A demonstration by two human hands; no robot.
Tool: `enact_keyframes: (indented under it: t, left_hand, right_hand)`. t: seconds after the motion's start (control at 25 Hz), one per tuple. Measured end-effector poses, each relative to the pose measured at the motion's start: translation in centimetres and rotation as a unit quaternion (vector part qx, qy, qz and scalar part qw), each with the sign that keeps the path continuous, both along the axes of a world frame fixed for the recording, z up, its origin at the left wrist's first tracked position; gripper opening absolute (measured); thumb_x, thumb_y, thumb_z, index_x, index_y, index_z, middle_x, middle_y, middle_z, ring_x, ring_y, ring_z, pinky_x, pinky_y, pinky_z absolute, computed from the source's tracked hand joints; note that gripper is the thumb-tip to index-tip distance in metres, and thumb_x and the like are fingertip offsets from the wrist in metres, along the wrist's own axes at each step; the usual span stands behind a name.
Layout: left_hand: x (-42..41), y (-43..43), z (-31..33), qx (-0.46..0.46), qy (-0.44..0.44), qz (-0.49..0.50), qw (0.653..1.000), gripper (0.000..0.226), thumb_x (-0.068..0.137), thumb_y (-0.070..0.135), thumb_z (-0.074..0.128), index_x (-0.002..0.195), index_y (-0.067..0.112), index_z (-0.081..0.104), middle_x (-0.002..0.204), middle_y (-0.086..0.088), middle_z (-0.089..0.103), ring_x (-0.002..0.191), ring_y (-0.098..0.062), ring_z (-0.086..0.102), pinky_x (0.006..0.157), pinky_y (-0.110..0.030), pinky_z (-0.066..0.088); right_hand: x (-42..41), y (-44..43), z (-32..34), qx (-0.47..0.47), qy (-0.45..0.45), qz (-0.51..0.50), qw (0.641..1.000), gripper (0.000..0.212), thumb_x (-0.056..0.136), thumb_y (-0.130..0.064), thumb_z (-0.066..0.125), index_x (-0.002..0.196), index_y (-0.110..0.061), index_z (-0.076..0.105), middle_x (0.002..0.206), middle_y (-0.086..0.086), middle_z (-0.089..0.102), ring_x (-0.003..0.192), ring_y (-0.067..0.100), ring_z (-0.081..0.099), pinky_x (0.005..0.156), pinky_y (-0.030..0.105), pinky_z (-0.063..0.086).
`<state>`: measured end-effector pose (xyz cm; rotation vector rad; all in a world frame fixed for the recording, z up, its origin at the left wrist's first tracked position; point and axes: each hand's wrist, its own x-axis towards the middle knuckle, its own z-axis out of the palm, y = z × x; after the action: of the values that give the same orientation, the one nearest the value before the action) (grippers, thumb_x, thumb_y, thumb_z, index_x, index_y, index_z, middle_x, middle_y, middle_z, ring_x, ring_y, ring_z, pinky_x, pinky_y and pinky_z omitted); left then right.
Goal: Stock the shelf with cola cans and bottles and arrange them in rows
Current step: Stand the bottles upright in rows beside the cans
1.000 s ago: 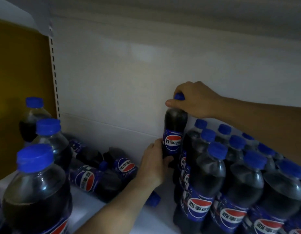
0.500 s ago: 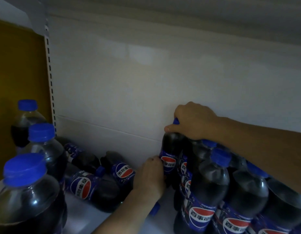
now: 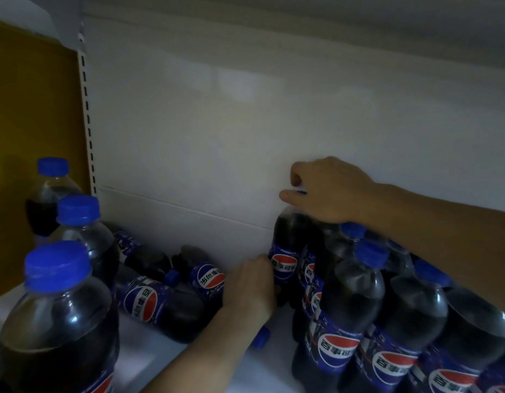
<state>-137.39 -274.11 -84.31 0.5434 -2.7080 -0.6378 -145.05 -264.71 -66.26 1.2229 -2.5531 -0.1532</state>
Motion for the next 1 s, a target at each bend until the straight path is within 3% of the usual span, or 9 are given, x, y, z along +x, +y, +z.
enact_keyframes:
  t: [0.2,0.24,0.32,0.44,0.56,0.68,0.8,0.88,1.0]
  left_hand:
    - [2.9,-0.3,0.1,0.072,0.121,0.029,0.990,0.047,0.095,0.014,0.057,0.141,0.021,0.049,0.126,-0.005,0.067,0.116,-0.029,0.064,0.094,-0.044,0.053]
    - [3.9,-0.7,-0.4,0.064,0.142,0.029,0.987,0.049,0.091,0.011,0.054,0.139,0.021,0.051,0.125,-0.004,0.067,0.117,-0.029,0.063,0.094,-0.045,0.053]
    - [5.9,-1.4,-1.5,0.001,0.106,0.035,0.994,0.058,0.084,0.006,0.052,0.138,0.024,0.050,0.133,0.001,0.060,0.129,-0.026,0.053,0.105,-0.046,0.044]
    - [9.0,-1.6,-1.3,-0.052,0.005,0.115,0.992,0.068,0.092,0.016,0.058,0.152,0.028,0.028,0.157,0.007,0.029,0.152,-0.022,0.017,0.123,-0.051,0.016]
    - [10.7,-1.0,-1.5,-0.054,-0.013,0.134,0.989,0.066,0.099,0.028,0.053,0.156,0.026,0.020,0.162,0.005,0.026,0.154,-0.022,0.014,0.124,-0.048,0.016]
    - [11.4,-1.1,-1.8,-0.039,-0.011,0.127,0.991,0.064,0.100,0.027,0.050,0.157,0.025,0.020,0.161,0.004,0.029,0.155,-0.023,0.013,0.125,-0.048,0.015]
    - [11.0,-1.0,-1.4,-0.010,-0.015,0.125,0.992,0.077,0.095,0.023,0.055,0.160,0.024,0.013,0.162,0.001,0.026,0.155,-0.023,0.014,0.125,-0.050,0.012]
    - [10.5,-1.5,-1.5,0.038,0.018,0.122,0.992,0.092,0.089,0.020,0.063,0.161,0.026,0.006,0.163,0.001,0.024,0.152,-0.023,0.021,0.123,-0.051,0.018]
    - [10.0,-1.5,-1.9,0.071,0.073,0.130,0.986,0.091,0.090,0.023,0.065,0.160,0.025,0.006,0.163,0.001,0.025,0.150,-0.022,0.027,0.121,-0.051,0.022]
  right_hand:
    - [7.5,1.2,-1.1,-0.043,-0.004,0.088,0.995,0.023,0.101,-0.039,0.048,0.106,-0.019,0.058,0.095,0.002,0.062,0.089,0.023,0.058,0.074,0.038,0.052]
    - [8.8,1.4,-2.0,-0.038,-0.016,0.099,0.994,0.017,0.100,-0.032,0.049,0.104,-0.018,0.057,0.094,0.004,0.062,0.085,0.024,0.059,0.069,0.038,0.052]
    - [10.5,1.3,-4.2,-0.044,-0.065,0.109,0.991,0.010,0.097,-0.022,0.051,0.103,-0.015,0.056,0.091,0.007,0.063,0.078,0.026,0.061,0.063,0.040,0.054]
    - [11.2,0.5,-8.2,-0.110,-0.151,0.065,0.980,0.017,0.094,-0.017,0.052,0.110,-0.014,0.056,0.103,0.012,0.066,0.089,0.032,0.066,0.073,0.040,0.057]
    - [10.7,0.0,-12.9,-0.046,-0.239,-0.027,0.970,0.035,0.095,-0.023,0.054,0.127,-0.015,0.043,0.122,0.017,0.061,0.110,0.036,0.062,0.087,0.040,0.053]
    - [10.9,0.3,-15.7,0.028,-0.312,-0.081,0.946,0.052,0.093,-0.026,0.060,0.137,-0.015,0.033,0.134,0.016,0.057,0.122,0.037,0.058,0.104,0.045,0.045]
    - [11.0,0.1,-14.8,-0.002,-0.298,-0.072,0.952,0.052,0.094,-0.013,0.056,0.140,-0.010,0.032,0.134,0.021,0.057,0.122,0.038,0.058,0.101,0.045,0.047]
    - [11.0,-0.1,-12.3,-0.040,-0.253,-0.018,0.967,0.035,0.099,-0.020,0.054,0.130,-0.008,0.043,0.123,0.021,0.061,0.109,0.038,0.062,0.089,0.043,0.054]
    - [10.0,0.4,-6.5,-0.069,-0.185,0.045,0.979,0.024,0.104,-0.029,0.050,0.118,-0.009,0.051,0.109,0.016,0.061,0.094,0.029,0.062,0.076,0.040,0.055]
